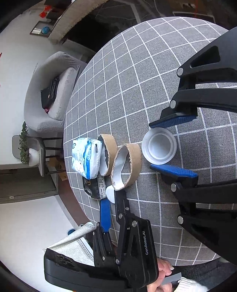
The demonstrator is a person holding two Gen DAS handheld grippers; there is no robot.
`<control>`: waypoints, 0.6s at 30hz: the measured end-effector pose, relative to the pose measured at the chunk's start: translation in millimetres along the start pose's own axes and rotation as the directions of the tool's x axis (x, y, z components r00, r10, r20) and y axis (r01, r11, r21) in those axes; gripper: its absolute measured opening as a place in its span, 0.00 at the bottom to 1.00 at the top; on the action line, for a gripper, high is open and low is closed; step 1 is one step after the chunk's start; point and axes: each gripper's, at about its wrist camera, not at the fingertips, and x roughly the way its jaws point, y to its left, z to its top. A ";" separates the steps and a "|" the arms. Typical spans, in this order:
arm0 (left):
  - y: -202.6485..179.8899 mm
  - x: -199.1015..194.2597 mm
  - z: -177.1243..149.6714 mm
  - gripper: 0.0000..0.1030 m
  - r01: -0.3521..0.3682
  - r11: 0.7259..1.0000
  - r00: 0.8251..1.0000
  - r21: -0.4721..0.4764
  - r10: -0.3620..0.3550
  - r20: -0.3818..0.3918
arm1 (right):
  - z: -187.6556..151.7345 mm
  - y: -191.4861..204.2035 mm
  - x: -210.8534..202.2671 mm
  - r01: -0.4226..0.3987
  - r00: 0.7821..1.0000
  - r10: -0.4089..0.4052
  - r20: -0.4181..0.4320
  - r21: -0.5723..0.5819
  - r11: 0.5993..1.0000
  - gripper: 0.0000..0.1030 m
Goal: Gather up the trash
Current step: 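Grasp the white plastic lid with the right tool while the left tool grasps the white round cap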
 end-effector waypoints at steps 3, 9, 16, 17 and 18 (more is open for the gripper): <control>2.2 1.3 2.2 0.36 0.000 1.000 1.000 -0.006 0.000 -0.004 | 0.6 -3.0 0.2 -0.008 1.000 0.008 0.002 0.008 1.000 0.39; 5.7 -0.9 -0.1 0.32 0.004 1.000 1.000 -0.011 -0.004 0.003 | -0.7 -2.0 -0.4 0.002 1.000 -0.002 0.004 0.020 1.000 0.39; 4.7 -11.2 -11.3 0.31 0.035 0.999 0.999 -0.021 -0.035 -0.002 | 2.3 5.6 -2.8 0.010 1.000 -0.011 0.003 0.033 0.999 0.39; 5.3 -13.4 -13.8 0.31 0.034 0.999 0.999 -0.023 -0.034 -0.003 | 2.2 6.7 -3.7 0.012 1.000 -0.013 0.004 0.037 0.999 0.39; 6.5 -15.8 -16.4 0.31 0.034 0.999 0.999 -0.027 -0.034 -0.004 | 1.6 7.8 -4.4 0.014 1.000 -0.014 0.005 0.041 0.999 0.39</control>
